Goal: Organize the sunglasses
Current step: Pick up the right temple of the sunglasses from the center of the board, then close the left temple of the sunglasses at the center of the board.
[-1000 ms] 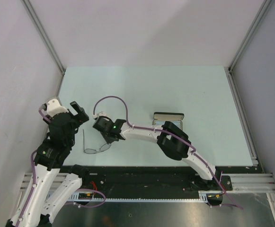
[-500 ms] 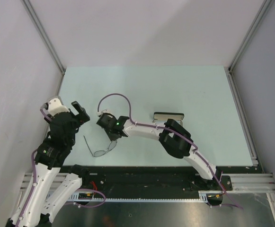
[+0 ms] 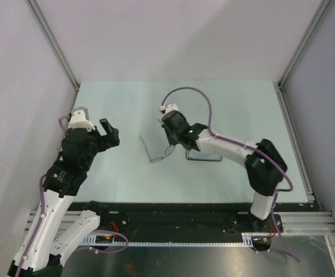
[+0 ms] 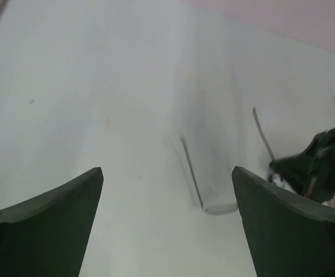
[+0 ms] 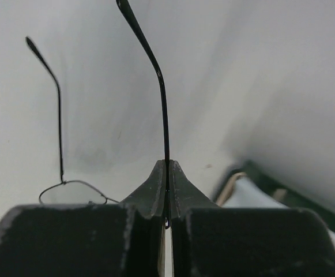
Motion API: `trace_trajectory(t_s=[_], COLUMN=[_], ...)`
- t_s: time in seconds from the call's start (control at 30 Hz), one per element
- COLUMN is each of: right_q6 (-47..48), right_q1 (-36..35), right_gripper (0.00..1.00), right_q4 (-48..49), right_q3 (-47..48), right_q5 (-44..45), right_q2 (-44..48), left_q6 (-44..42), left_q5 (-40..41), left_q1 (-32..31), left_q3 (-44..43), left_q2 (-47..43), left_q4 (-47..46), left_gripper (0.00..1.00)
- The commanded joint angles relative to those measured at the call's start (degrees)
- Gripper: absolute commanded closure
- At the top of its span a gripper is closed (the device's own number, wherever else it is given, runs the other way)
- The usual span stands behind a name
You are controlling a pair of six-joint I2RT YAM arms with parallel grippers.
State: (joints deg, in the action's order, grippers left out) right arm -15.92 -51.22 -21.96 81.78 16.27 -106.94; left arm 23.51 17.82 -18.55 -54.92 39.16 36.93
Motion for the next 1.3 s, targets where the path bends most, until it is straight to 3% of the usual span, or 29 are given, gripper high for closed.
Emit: trace_trajectory(t_s=[0.0,0.43,0.7,1.2,1.27], right_q6=[7.6,15.4,15.8,16.5,16.2], right_q1=[3.0,8.9,9.7,9.6,9.3], right_gripper=[1.0,1.0,1.0,1.0,1.0], right_q4=[10.3,13.4,15.2,16.4,16.5], right_q3=[-4.2,-6.5,-7.6,-8.3,-8.3], right_q5=[3.9,-0.2,-3.7,-28.5,-29.6], right_q2=[12.4,34.5,43.4,54.8,55.2], left_q6=[-2.2,-4.2,-3.7,9.6,13.1], left_q5=[-10.2,-34.2,-48.1,-67.0,-69.8], left_q1=[0.4,0.4,0.4,0.3,0.3], left_q3=[-3.2,-2.6,-0.8,-2.4,-1.2], left_q2=[0.6,0.7,-1.6,2.0,2.2], left_q4=[-3.4,-12.8,-23.0,-35.3,-41.6], left_gripper=[0.0,0.0,0.0,0.0,0.0])
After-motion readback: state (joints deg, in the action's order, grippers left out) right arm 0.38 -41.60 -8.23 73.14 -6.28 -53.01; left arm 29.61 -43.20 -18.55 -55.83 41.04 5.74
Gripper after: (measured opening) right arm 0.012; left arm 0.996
